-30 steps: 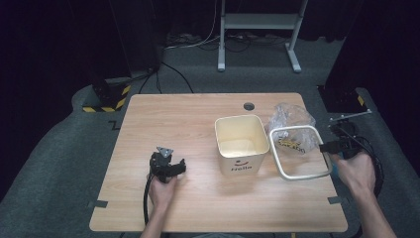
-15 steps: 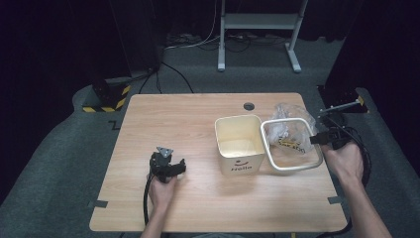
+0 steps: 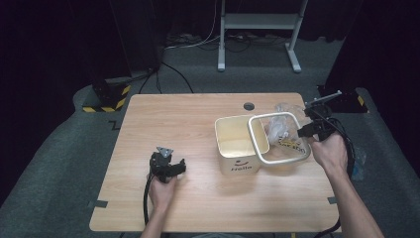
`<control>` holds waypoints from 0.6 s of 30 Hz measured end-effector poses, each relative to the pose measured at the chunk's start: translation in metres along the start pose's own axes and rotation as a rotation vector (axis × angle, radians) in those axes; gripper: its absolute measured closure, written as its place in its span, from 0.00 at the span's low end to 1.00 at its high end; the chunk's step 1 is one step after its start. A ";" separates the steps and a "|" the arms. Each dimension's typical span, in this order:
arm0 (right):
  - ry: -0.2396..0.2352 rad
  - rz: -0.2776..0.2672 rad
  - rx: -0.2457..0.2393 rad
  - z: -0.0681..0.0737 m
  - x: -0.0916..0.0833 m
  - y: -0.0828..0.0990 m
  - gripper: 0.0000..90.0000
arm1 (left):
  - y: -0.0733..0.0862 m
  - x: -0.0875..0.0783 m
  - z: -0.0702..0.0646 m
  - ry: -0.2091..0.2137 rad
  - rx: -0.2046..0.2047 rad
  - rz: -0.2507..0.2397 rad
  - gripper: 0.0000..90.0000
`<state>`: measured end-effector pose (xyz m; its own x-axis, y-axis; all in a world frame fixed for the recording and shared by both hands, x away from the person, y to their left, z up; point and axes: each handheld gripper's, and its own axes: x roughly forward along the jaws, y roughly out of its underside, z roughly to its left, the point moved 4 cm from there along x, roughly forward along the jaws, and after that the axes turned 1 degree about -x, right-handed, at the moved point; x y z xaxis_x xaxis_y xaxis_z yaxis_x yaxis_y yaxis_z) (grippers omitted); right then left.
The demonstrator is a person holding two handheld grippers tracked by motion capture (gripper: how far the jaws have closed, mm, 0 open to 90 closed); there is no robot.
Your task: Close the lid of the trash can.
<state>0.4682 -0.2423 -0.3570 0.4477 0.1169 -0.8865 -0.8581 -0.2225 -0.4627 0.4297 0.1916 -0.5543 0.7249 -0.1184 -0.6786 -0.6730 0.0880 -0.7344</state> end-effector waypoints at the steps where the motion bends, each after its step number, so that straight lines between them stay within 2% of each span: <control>1: 0.001 0.001 -0.004 0.002 0.000 -0.001 0.91 | 0.000 0.000 0.000 0.000 0.000 0.000 0.21; 18: -0.008 0.001 -0.035 0.025 0.005 -0.017 0.91 | 0.000 0.000 0.000 0.001 -0.001 0.000 0.21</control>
<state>0.4790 -0.2138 -0.3537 0.4451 0.1241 -0.8868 -0.8491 -0.2560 -0.4620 0.4296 0.1915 -0.5543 0.7248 -0.1197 -0.6785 -0.6732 0.0866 -0.7344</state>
